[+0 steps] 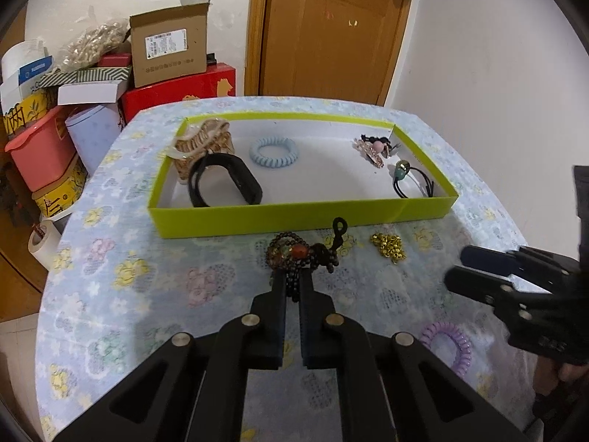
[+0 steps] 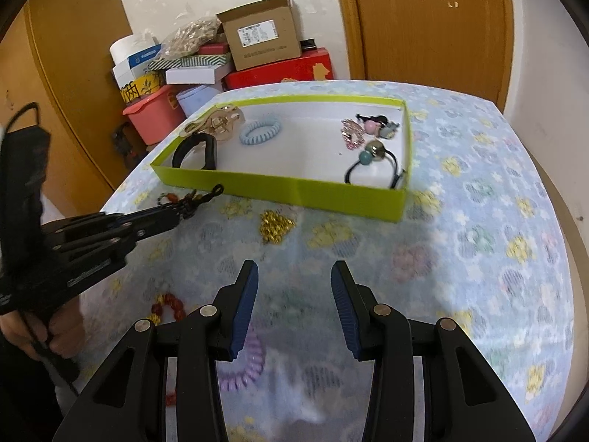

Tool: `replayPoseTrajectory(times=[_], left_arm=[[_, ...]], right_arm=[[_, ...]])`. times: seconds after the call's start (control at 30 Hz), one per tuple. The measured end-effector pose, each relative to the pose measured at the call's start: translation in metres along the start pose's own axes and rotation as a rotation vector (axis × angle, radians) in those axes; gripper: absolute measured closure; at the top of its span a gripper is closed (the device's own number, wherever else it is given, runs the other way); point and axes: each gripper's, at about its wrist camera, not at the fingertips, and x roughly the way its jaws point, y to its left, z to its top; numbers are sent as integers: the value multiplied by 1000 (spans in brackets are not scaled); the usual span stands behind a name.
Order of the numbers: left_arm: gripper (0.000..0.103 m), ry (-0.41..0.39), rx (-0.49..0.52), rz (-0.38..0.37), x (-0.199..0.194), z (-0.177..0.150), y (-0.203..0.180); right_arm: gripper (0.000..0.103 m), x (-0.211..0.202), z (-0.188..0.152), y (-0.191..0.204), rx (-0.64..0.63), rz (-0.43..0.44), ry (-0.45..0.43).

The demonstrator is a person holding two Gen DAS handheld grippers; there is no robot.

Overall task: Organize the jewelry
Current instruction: 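Grasp the brown beaded tassel bracelet with the left tool while the right tool grasps the gold chain, then carry the bracelet and gold chain into the tray and open both tools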

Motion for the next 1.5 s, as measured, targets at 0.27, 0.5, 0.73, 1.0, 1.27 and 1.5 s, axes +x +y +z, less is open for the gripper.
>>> replayPoseTrajectory(times=[0.27,0.5,0.73,1.0,1.27,1.5], left_arm=[[97,-25,-32,11,-17,-2,16],[97,-30,-65,12,-19,-3,32],[97,-29,-85,11,-21,-4,39],[97,-44,-79,4,-36,-4,35],[97,-55,-65,1,-49,-3,25],[97,-64,-44,2,-58,1,16]], right_arm=[[61,36,19,16,-66,-14,46],[86,47,24,31,-159,-115,45],[97,42,21,36,-156,-115,55],[99,12,13,46,-168,-104,16],[99,-17,11,52,-170,-92,-33],[99,-35,11,55,-171,-83,-68]])
